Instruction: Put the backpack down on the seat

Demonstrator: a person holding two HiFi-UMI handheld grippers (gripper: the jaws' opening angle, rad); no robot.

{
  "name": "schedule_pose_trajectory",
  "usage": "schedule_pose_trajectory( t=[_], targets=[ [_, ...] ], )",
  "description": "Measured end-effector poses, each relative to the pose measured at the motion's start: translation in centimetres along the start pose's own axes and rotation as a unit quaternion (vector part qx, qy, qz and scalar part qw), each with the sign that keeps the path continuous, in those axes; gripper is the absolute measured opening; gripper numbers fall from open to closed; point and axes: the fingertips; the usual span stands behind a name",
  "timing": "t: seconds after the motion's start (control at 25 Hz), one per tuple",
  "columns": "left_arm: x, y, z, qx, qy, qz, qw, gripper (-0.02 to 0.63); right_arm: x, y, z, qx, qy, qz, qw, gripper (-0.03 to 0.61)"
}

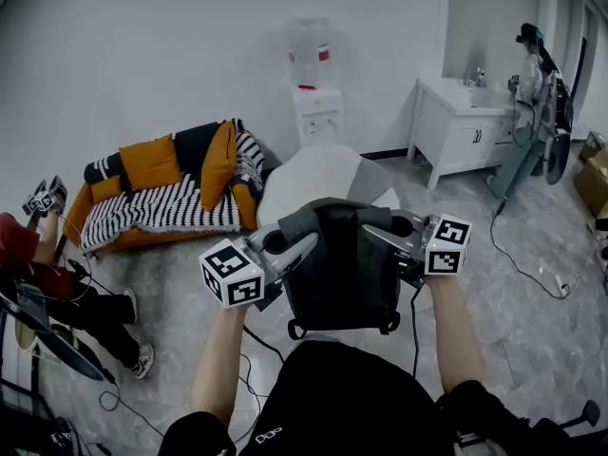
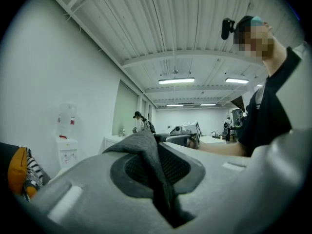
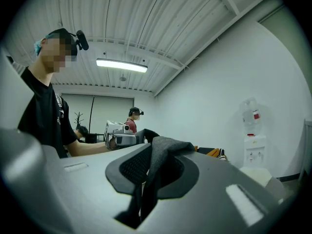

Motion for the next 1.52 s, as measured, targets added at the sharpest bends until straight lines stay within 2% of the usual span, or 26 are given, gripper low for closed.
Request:
schedule_pose_trajectory(
  t=[0.24,0.44,0.72,0.84,1.12,1.28,1.44,1.52],
  targets=[
    [2.6,11.3,-3.0,0.003,0.039,0.036,0.9986,0.034,2.9,-10.4,-4.4,0.014,0.002,-0.032,0.999,0.038],
    [0.9,16.4,-5.2,-0.005,0.07,0.045,0.9966,0.034,1.1,-16.1,-6.2,0.018,0.002,-0.05,0.999,0.038],
    [-3.1,20.2,-7.7,-0.015,0.076,0.04,0.9962,0.032,-2.6,-20.3,-7.2,-0.003,-0.012,-0.052,0.999,0.038],
    [-3.7,21.2,-8.3,-0.024,0.08,0.048,0.9953,0.032,-3.1,-21.6,-7.4,-0.013,-0.008,-0.067,0.998,0.038],
    [-3.5,33.4,-13.4,-0.044,0.071,0.092,0.9923,0.032,-2.1,-34.3,-11.5,-0.029,0.035,-0.1,0.994,0.038],
    [-2.7,37.7,-14.4,-0.047,0.052,0.101,0.9924,0.032,-1.2,-38.0,-13.3,-0.035,0.047,-0.105,0.993,0.04],
    [-3.8,40.0,-15.5,-0.047,0.077,0.086,0.9922,0.032,-1.7,-40.4,-14.7,-0.04,0.072,-0.121,0.989,0.04],
    [-3.6,41.6,-15.5,-0.05,0.073,0.09,0.992,0.032,-1.7,-41.8,-15.5,-0.04,0.074,-0.128,0.988,0.038]
  ],
)
Point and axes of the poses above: the fingertips, and each gripper's own axes: z backward along the fingers, y to its left, x out of its top, and after that the axes turned 6 degrees about y, right-handed
